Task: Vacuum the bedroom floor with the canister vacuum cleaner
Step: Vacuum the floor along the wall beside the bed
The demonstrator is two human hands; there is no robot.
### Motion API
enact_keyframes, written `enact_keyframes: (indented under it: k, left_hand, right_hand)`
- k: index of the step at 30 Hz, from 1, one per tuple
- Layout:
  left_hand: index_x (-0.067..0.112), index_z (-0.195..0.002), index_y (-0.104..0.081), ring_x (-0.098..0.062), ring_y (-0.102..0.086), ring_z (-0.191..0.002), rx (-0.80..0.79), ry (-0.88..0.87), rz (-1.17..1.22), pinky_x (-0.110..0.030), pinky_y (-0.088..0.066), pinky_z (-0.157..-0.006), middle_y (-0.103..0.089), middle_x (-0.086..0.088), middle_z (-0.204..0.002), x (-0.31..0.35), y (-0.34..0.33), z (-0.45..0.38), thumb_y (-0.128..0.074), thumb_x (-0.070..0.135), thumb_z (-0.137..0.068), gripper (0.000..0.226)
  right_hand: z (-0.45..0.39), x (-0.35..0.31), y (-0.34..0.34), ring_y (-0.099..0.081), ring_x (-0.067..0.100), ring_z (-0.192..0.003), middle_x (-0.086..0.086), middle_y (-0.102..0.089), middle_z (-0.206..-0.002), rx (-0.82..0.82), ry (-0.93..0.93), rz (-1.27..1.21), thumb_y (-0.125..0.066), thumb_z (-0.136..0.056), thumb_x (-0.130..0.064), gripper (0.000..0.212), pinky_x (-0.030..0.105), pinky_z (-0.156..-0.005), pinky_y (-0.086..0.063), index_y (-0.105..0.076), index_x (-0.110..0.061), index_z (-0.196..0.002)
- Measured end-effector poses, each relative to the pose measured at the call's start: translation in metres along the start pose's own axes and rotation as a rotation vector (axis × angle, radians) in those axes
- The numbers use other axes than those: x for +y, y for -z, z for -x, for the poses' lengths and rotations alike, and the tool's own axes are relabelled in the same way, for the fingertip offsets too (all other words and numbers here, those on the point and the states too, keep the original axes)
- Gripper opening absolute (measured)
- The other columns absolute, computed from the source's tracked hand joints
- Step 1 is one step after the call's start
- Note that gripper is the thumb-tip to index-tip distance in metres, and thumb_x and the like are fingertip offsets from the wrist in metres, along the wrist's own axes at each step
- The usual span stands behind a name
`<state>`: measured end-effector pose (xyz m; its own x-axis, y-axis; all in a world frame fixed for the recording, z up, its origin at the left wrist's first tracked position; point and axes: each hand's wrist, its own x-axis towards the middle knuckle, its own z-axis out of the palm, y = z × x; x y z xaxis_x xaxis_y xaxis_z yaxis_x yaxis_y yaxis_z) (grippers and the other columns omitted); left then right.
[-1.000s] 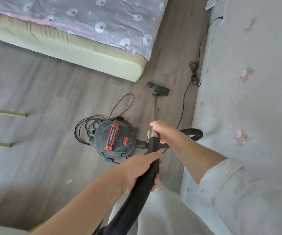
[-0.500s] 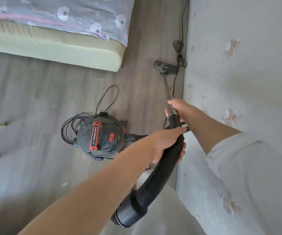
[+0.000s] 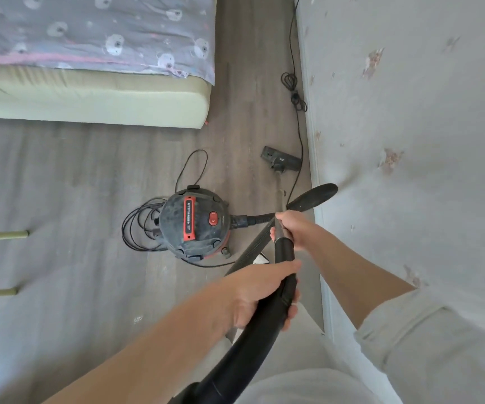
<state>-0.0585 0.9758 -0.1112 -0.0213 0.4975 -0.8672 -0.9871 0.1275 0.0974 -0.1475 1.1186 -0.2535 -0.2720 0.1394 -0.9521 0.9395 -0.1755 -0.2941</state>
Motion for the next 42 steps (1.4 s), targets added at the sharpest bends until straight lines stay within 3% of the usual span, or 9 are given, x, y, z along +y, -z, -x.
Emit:
enact_keyframes:
  k: [10, 17, 21, 25, 27, 31, 36, 39, 42]
  left_hand:
    - [0.014, -0.102, -0.056, -0.017, -0.061, -0.049, -0.053, 0.066, -0.061, -0.023, -0.051, -0.049, -0.068, -0.001, -0.068, -0.073, 0.037, 0.051, -0.064, 0.047, -0.097, 0.034]
    - [0.014, -0.091, -0.058, -0.015, -0.058, -0.046, 0.014, -0.082, 0.035, -0.023, -0.049, -0.045, -0.066, -0.001, -0.064, -0.009, 0.034, -0.005, -0.067, 0.039, -0.097, 0.027]
    - [0.012, -0.093, -0.059, -0.016, -0.057, -0.043, 0.005, -0.147, 0.141, -0.024, -0.049, -0.042, -0.065, -0.003, -0.062, 0.043, 0.04, -0.037, -0.068, 0.037, -0.097, 0.027]
    - [0.011, -0.081, -0.062, -0.015, -0.055, -0.041, 0.066, -0.214, 0.202, -0.021, -0.047, -0.042, -0.063, -0.004, -0.063, 0.064, 0.076, -0.018, -0.064, 0.041, -0.098, 0.035]
    - [0.011, -0.078, -0.063, -0.014, -0.053, -0.04, 0.099, -0.201, 0.192, -0.019, -0.046, -0.041, -0.06, -0.004, -0.063, 0.057, 0.094, 0.002, -0.062, 0.044, -0.099, 0.039]
    - [0.012, -0.089, -0.064, -0.014, -0.052, -0.04, 0.19, -0.217, 0.284, -0.02, -0.044, -0.04, -0.062, 0.0, -0.063, 0.024, 0.123, 0.055, -0.062, 0.044, -0.098, 0.033]
    - [0.011, -0.101, -0.063, -0.014, -0.05, -0.037, 0.246, -0.201, 0.434, -0.02, -0.043, -0.037, -0.06, 0.001, -0.062, -0.036, 0.154, 0.112, -0.061, 0.045, -0.097, 0.035]
    - [0.011, -0.098, -0.061, -0.013, -0.049, -0.035, 0.27, -0.252, 0.496, -0.018, -0.043, -0.037, -0.059, 0.002, -0.059, -0.071, 0.174, 0.138, -0.058, 0.046, -0.098, 0.035]
    - [0.011, -0.093, -0.06, -0.013, -0.049, -0.034, 0.299, -0.309, 0.571, -0.018, -0.043, -0.037, -0.059, 0.002, -0.058, -0.106, 0.192, 0.154, -0.057, 0.044, -0.1, 0.034]
  right_hand:
    - [0.041, 0.087, -0.029, -0.054, 0.02, -0.059, 0.016, -0.05, -0.094, 0.021, -0.04, -0.092, -0.049, -0.099, -0.015, 0.016, 0.027, -0.045, -0.053, -0.045, -0.009, -0.114]
    - [-0.013, 0.007, -0.022, -0.052, 0.02, -0.058, 0.015, -0.049, -0.09, 0.013, 0.037, -0.022, -0.046, -0.102, -0.017, 0.017, 0.027, -0.047, -0.051, -0.042, -0.008, -0.115]
    - [-0.059, -0.057, -0.03, -0.053, 0.02, -0.066, 0.01, -0.047, -0.094, 0.044, 0.096, 0.048, -0.051, -0.099, -0.014, 0.012, 0.03, -0.061, -0.057, -0.046, -0.009, -0.108]
    - [-0.063, -0.079, -0.087, -0.052, 0.024, -0.066, 0.009, -0.047, -0.092, 0.021, 0.157, 0.2, -0.044, -0.099, -0.009, 0.01, 0.031, -0.055, -0.056, -0.044, -0.006, -0.089]
    - [-0.057, -0.073, -0.116, -0.053, 0.026, -0.07, 0.011, -0.049, -0.094, -0.023, 0.152, 0.252, -0.039, -0.098, -0.008, 0.011, 0.036, -0.068, -0.057, -0.045, -0.006, -0.088]
    - [-0.026, -0.045, -0.183, -0.055, 0.026, -0.072, 0.013, -0.054, -0.093, -0.119, 0.106, 0.362, -0.035, -0.096, -0.011, 0.016, 0.037, -0.073, -0.051, -0.048, -0.003, -0.099]
    - [0.026, 0.01, -0.254, -0.042, 0.016, -0.061, 0.005, -0.041, -0.076, -0.306, 0.087, 0.519, -0.031, -0.1, -0.012, 0.026, 0.026, -0.064, -0.045, -0.039, -0.014, -0.075]
    - [0.049, 0.044, -0.292, -0.05, 0.017, -0.064, 0.006, -0.049, -0.082, -0.308, 0.069, 0.527, -0.034, -0.101, -0.014, 0.016, 0.024, -0.05, -0.044, -0.044, -0.009, -0.09]
    - [0.059, 0.083, -0.339, -0.061, 0.023, -0.09, 0.0, -0.052, -0.102, -0.307, 0.134, 0.547, -0.037, -0.101, -0.014, 0.019, 0.029, -0.069, -0.053, -0.049, -0.008, -0.114]
